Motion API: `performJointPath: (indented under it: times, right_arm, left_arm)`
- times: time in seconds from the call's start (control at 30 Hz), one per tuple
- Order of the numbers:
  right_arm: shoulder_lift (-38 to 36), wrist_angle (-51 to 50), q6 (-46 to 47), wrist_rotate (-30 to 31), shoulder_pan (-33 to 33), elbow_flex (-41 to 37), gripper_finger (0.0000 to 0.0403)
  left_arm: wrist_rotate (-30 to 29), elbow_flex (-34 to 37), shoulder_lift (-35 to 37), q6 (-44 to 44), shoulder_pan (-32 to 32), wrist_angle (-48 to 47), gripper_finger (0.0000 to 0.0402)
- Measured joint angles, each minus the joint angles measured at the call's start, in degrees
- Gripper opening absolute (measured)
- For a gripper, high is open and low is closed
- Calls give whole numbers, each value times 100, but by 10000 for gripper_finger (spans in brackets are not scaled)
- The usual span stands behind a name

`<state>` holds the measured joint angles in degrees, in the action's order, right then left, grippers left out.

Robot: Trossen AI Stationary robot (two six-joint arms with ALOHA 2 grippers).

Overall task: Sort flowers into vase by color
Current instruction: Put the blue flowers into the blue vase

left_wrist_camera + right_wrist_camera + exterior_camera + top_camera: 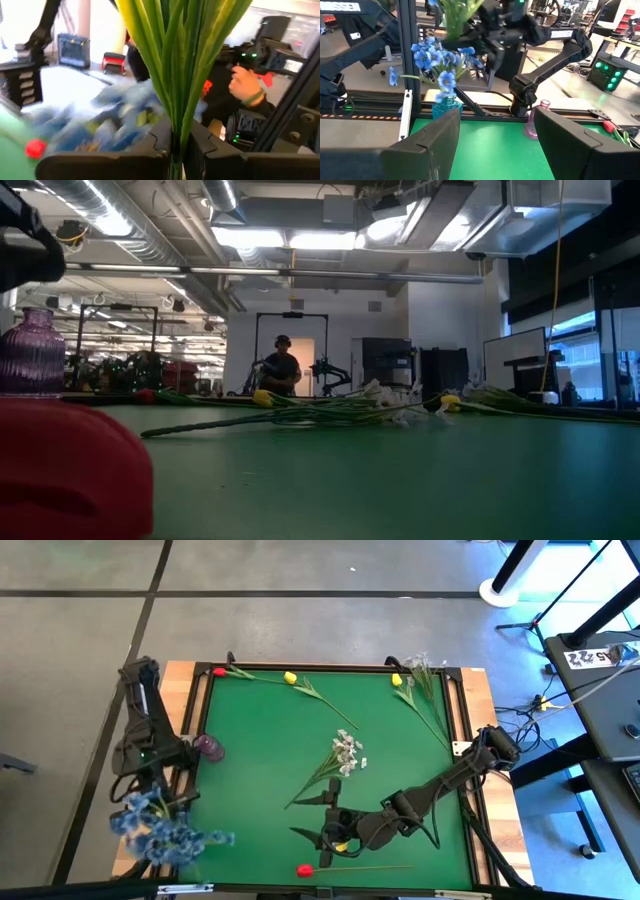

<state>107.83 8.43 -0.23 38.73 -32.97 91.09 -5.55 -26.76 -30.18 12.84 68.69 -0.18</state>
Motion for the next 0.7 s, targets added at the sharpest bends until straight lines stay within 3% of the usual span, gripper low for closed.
performJointPath:
  times: [0.7]
  right_arm:
    - [0,-327,293,182,0,0,253]
  left_arm:
    - [-1927,4,-808,-736,1299,247,17]
